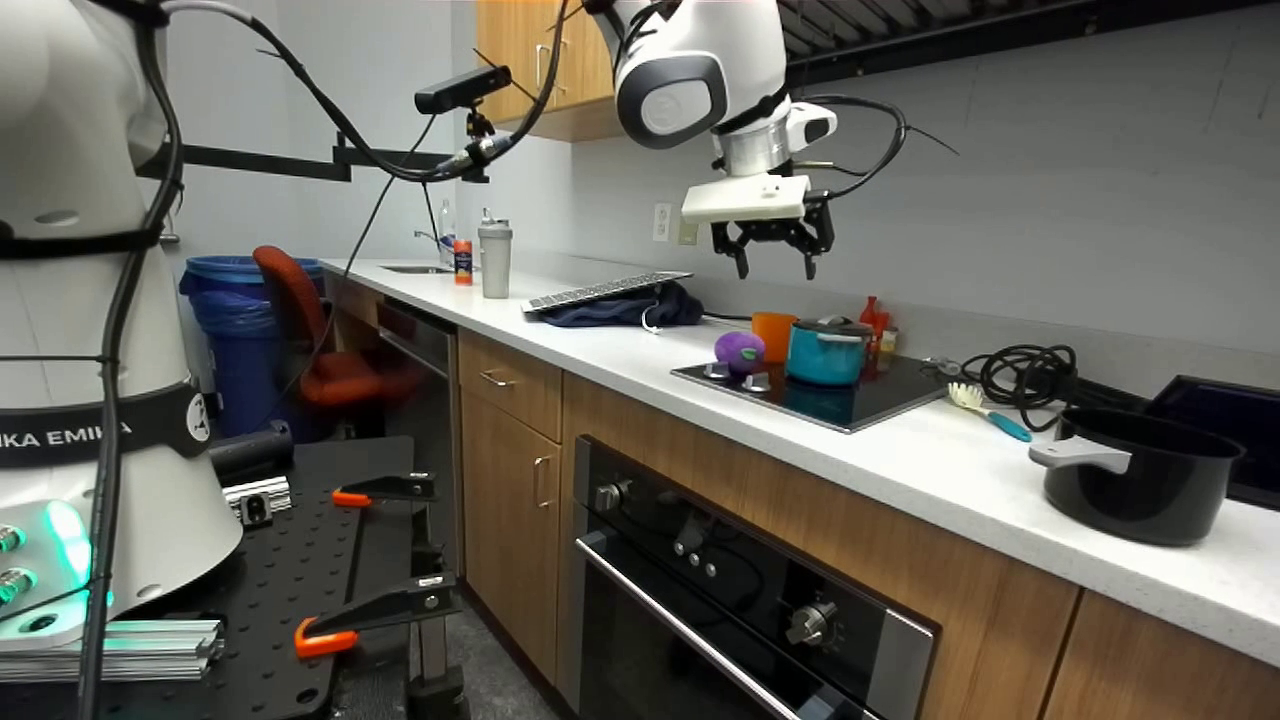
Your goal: Remove the lid from the blue pot
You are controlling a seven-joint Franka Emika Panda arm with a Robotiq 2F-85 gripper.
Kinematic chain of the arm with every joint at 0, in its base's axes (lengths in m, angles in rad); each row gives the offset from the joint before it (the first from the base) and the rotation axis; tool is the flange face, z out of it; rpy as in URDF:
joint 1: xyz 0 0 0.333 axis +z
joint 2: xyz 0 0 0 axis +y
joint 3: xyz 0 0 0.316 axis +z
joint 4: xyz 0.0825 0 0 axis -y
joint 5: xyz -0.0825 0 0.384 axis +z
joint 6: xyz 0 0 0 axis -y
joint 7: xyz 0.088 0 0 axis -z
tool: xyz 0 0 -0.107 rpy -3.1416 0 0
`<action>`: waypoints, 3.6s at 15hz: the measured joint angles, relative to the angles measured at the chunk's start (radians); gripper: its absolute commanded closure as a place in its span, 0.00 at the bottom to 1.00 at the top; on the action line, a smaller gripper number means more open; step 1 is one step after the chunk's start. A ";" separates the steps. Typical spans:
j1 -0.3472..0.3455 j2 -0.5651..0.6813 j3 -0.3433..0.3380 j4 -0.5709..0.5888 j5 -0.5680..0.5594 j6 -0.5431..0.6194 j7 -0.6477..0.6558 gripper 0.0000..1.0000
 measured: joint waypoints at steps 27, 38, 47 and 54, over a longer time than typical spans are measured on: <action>-0.057 0.377 0.147 0.285 0.037 0.386 0.015 0.34; -0.057 0.399 0.151 0.303 0.037 0.386 0.016 1.00; -0.057 0.395 0.166 0.331 -0.019 0.428 -0.001 1.00; -0.053 0.390 0.169 0.317 -0.041 0.436 0.000 1.00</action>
